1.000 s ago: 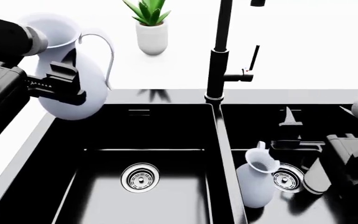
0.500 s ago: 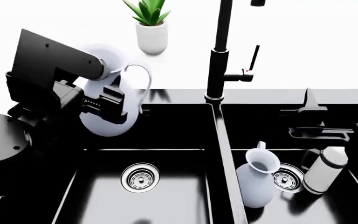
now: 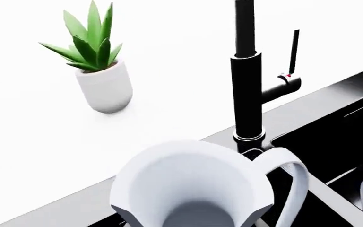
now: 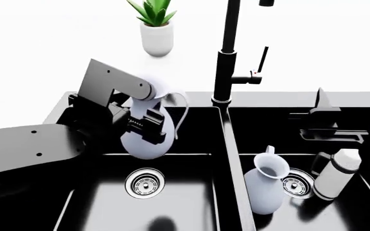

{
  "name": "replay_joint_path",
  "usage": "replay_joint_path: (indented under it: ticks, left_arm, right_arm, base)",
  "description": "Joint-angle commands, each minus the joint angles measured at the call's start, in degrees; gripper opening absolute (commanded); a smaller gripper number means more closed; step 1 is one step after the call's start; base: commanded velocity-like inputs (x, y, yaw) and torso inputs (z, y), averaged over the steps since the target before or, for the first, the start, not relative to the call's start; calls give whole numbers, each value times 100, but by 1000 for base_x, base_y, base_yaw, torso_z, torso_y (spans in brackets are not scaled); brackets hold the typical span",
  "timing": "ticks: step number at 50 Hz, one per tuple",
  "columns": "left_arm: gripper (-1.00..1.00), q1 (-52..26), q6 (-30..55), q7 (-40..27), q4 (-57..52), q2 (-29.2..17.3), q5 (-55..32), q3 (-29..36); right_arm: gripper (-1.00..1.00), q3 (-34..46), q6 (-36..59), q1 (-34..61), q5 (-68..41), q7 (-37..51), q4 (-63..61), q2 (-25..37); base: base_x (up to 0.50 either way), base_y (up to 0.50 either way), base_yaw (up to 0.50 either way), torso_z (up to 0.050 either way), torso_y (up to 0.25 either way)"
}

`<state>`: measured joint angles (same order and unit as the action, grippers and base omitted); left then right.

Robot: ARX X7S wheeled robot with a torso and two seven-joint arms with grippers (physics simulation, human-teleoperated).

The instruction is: Pick the pitcher and pitcher and place them in the sink. Then turn on the water.

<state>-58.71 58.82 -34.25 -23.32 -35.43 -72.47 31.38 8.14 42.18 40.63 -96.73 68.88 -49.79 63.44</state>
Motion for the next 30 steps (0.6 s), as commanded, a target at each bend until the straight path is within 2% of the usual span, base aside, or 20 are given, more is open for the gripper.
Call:
replay_joint_path:
  ticks: [1,30]
  left_arm:
    - [-100,283,-298,211,307,294,294,197]
    - [-100,1123,-687,454,302,454,552,596]
  right_arm:
    - [100,7,4,-32,57,-36,14,-25]
    - [100,-30,-49,-222,182,-101,3,-59]
  base:
    - [0,0,0,0,0]
    - [0,0,0,0,1]
